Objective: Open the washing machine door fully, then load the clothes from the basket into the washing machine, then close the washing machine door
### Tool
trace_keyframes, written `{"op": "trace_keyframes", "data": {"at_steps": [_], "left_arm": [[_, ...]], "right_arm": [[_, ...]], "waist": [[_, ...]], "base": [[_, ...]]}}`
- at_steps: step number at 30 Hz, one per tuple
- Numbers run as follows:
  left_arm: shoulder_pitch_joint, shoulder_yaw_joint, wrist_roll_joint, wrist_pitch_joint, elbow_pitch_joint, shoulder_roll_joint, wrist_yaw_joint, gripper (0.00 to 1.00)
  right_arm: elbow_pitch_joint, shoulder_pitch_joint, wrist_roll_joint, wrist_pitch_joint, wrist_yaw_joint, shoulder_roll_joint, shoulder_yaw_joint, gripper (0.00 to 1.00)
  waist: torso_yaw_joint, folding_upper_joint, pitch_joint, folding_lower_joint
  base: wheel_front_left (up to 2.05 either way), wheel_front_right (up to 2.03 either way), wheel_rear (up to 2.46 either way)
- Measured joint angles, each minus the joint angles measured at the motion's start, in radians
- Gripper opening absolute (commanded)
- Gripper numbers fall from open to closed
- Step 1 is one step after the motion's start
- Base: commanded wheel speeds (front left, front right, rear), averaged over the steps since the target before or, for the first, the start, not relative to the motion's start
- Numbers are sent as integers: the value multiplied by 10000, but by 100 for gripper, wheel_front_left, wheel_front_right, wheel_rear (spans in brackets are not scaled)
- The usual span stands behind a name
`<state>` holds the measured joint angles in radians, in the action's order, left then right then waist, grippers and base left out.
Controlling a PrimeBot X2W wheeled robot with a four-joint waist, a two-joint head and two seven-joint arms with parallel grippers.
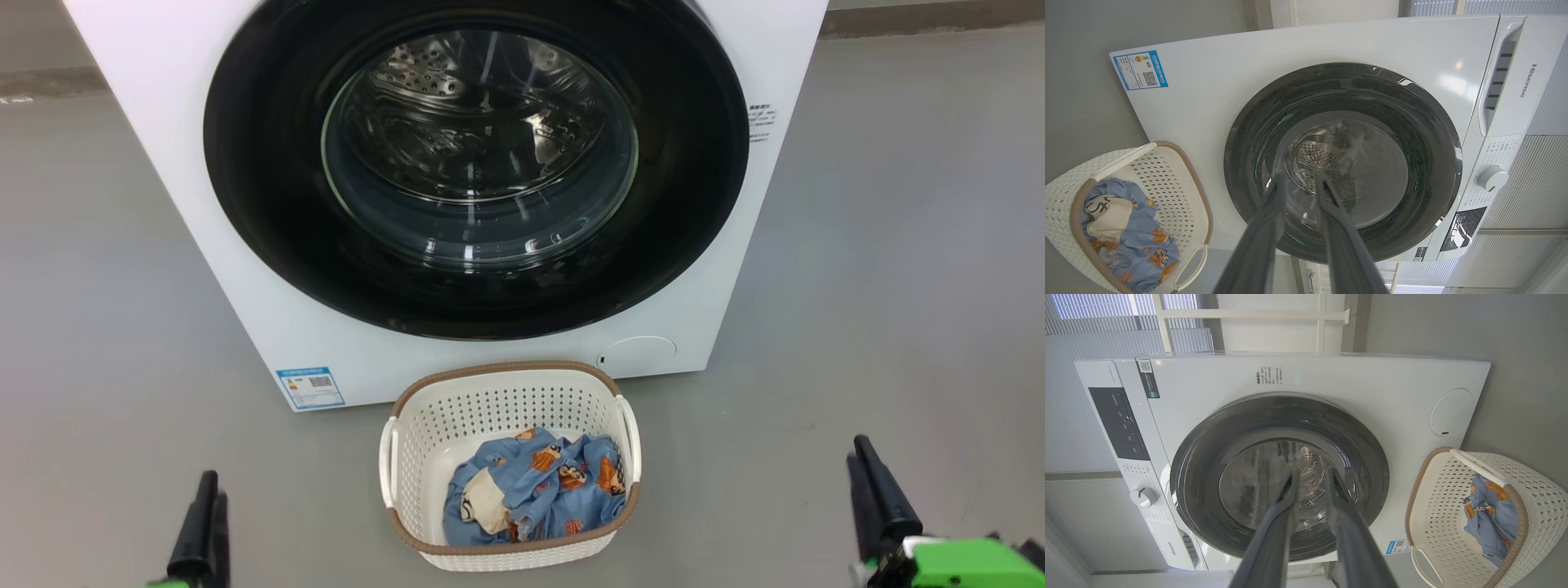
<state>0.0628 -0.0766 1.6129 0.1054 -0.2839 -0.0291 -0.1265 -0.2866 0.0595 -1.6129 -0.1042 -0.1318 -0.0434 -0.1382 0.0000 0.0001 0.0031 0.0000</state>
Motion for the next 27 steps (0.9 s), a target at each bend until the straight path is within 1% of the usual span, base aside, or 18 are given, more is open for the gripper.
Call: {"op": "trace_keyframes", "data": {"at_steps": [4,6,17,27], "left_arm": [[-388,69,2,-2,-433,178,0,100],[-522,96,0,-17,-487,255,0,100],[-533,224,0,-295,-470,255,0,100],[-533,408,-190,-640,-420,247,0,100]], "right_arm": [[-500,-349,0,4,0,142,-2,100],[-560,-453,0,17,0,153,-2,100],[-426,-449,119,336,0,151,27,100],[-171,-449,815,637,0,146,151,100]], "waist": [[0,0,5,0],[0,0,27,1],[4,0,25,2],[20,0,31,2]], "base": [[0,0,0],[0,0,0],[0,0,0],[0,0,0]]}}
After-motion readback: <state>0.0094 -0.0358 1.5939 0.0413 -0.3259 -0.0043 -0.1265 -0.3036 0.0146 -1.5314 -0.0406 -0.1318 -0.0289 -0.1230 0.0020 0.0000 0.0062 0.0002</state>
